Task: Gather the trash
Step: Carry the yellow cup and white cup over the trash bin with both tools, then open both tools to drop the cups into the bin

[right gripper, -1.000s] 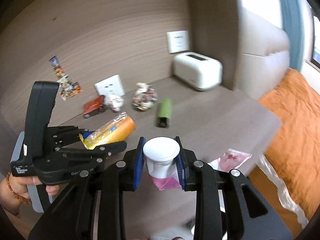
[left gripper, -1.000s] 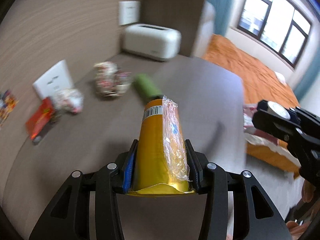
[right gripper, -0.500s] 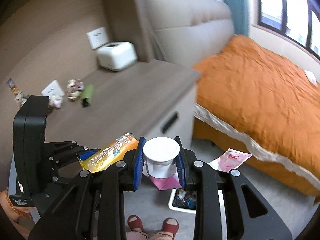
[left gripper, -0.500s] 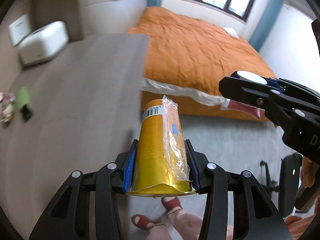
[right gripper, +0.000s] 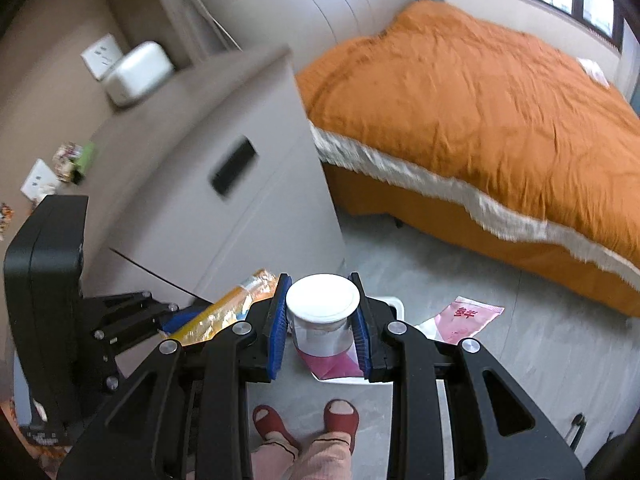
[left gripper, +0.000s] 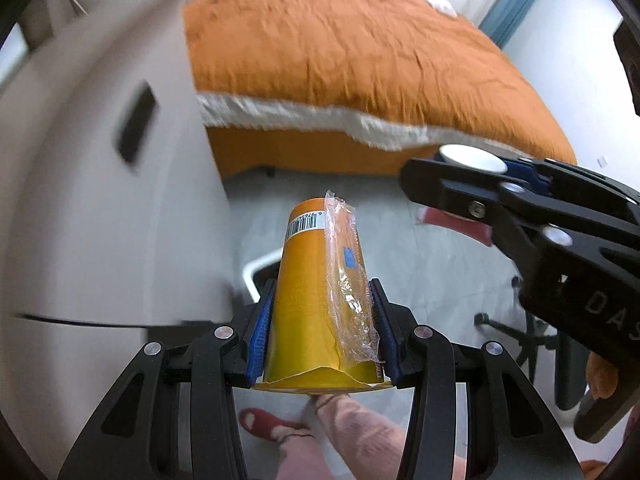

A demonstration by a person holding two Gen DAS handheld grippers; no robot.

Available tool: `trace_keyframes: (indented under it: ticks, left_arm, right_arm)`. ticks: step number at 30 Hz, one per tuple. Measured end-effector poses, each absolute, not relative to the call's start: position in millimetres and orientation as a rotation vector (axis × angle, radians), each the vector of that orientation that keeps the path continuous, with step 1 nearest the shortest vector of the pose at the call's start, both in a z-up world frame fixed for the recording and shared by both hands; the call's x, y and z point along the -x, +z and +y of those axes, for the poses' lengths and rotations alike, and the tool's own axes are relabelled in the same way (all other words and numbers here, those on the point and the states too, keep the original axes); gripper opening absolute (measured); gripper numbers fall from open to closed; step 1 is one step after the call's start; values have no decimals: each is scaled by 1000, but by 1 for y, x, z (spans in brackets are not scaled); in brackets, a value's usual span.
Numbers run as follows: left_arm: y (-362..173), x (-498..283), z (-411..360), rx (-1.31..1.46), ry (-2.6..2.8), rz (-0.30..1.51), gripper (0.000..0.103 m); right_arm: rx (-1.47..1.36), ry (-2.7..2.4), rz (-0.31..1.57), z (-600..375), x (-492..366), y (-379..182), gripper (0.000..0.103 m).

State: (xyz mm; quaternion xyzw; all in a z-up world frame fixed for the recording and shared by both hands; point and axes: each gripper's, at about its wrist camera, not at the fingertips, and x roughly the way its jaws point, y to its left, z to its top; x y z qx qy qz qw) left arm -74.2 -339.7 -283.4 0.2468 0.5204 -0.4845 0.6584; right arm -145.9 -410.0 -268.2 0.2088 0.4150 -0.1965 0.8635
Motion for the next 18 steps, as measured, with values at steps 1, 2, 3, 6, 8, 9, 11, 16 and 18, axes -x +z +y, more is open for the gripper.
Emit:
trace_keyframes:
  ticks: [1, 2, 3, 6, 8, 9, 11, 16, 18]
  left_arm:
    - [-294, 74, -344, -564, -1097, 1192, 44]
    - [-308, 75, -350, -571, -1096, 1211, 44]
    - [-321, 76, -353, -576, -1094, 1227, 44]
    - [-376, 79, -364, -589, -1082, 1306, 44]
    - [-405, 80, -369, -601, -1082, 1338, 44]
    - [-425, 82, -373, -619, -1082, 1352, 44]
    - [-453, 84, -377, -634, -1083, 1368, 44]
    - [-534, 77, -386, -600, -1066, 1474, 54]
    - [-561, 66, -381, -529, -1010, 1513, 99]
  right_arm:
    - [-450, -413, 878, -413, 146, -277, 30]
    - [-469, -412, 891, -419, 145, -292, 30]
    - [-488, -413, 906, -424, 144, -310, 30]
    - [-519, -422, 937, -436, 141, -347, 30]
    - [-542, -429, 960, -445, 139, -379, 30]
    - [-548, -433, 969, -448, 137, -392, 30]
    - [-561, -435, 994, -456, 133, -425, 30]
    - [-551, -433, 1041, -470, 119, -493, 35]
    - [-568, -446, 1064, -481, 117, -524, 79]
